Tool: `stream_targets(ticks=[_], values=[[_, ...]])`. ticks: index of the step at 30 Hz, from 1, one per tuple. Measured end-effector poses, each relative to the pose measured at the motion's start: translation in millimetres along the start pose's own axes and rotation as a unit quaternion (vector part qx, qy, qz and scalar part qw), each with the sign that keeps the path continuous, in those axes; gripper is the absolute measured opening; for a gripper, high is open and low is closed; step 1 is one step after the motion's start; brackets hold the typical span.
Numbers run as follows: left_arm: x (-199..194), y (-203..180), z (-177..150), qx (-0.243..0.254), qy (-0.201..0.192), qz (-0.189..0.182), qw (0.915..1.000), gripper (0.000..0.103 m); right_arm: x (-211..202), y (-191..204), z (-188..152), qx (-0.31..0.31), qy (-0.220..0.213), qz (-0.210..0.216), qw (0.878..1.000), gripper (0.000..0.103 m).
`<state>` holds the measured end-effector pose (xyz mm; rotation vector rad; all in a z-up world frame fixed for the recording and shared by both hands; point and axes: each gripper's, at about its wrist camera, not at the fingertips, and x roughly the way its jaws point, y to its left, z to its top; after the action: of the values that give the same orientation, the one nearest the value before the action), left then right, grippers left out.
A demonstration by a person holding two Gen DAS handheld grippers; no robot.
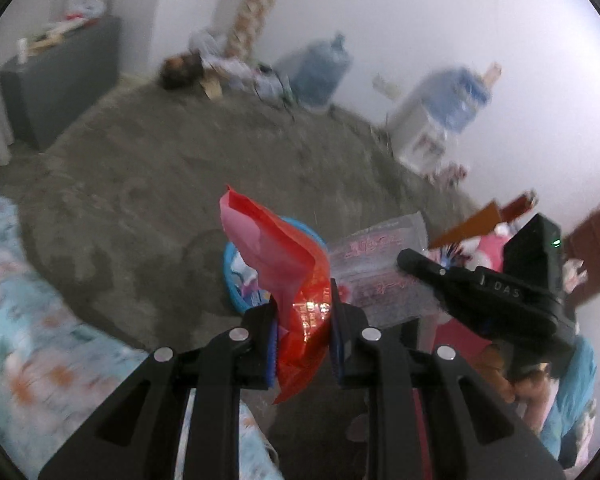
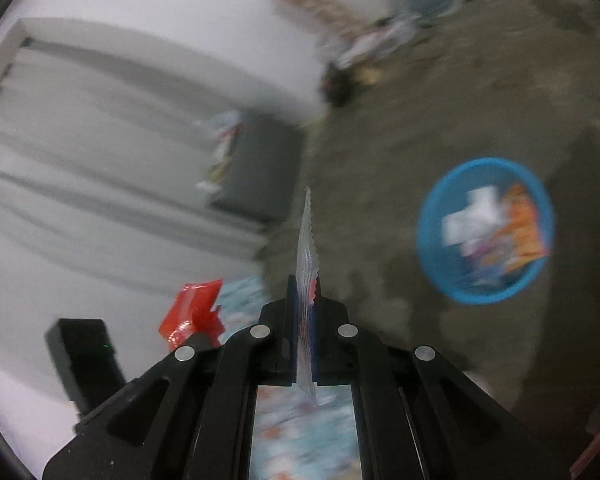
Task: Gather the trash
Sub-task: 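Carry red wrapper and plastic bag over the wastebasket and open both tools, then move both tools back to the bed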
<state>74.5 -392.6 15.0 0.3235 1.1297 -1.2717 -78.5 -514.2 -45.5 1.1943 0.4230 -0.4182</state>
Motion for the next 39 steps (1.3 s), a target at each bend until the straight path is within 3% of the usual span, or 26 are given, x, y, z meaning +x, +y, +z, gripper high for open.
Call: stream_targets(ticks=[2,5,13,15,16,17,18,20,23,30,39], values=[[37,-10,10,0.017,0.03,0.002,0.9994,0.02,5,-21,7,0.008,-0.014,-0.045,0.999,0.003],[83,-18,21,0.038,0.066,0.002,0.9971,0.02,16,-49,15,0.024,-0.021,-0.078,0.996,0.003],[172,-28,35,0.062,0.128,0.002,0.9898,0.021,46,-111,38,0.059,-0.03,-0.128,0.99,0.004],[190,-28,40,0.065,0.14,0.004,0.9881,0.03,52,-124,42,0.067,-0.031,-0.131,0.989,0.008],[202,-27,41,0.066,0.15,0.008,0.9865,0.042,53,-128,44,0.072,-0.029,-0.131,0.988,0.008],[209,-27,41,0.065,0.156,0.014,0.9854,0.053,58,-132,47,0.074,-0.028,-0.131,0.988,0.013],[218,-24,41,0.064,0.163,0.026,0.9842,0.058,66,-139,48,0.081,-0.022,-0.129,0.988,0.027],[228,-17,41,0.055,0.167,0.046,0.9833,0.064,78,-151,49,0.094,-0.01,-0.135,0.986,0.046],[229,-4,42,0.022,0.16,0.057,0.9852,0.064,96,-170,42,0.109,0.023,-0.17,0.979,0.046],[196,2,43,0.0,0.125,0.053,0.9908,0.066,79,-171,29,0.114,0.013,-0.17,0.979,0.053],[112,-1,41,-0.007,0.063,0.047,0.9968,0.067,67,-122,30,0.059,0.0,-0.167,0.984,0.055]])
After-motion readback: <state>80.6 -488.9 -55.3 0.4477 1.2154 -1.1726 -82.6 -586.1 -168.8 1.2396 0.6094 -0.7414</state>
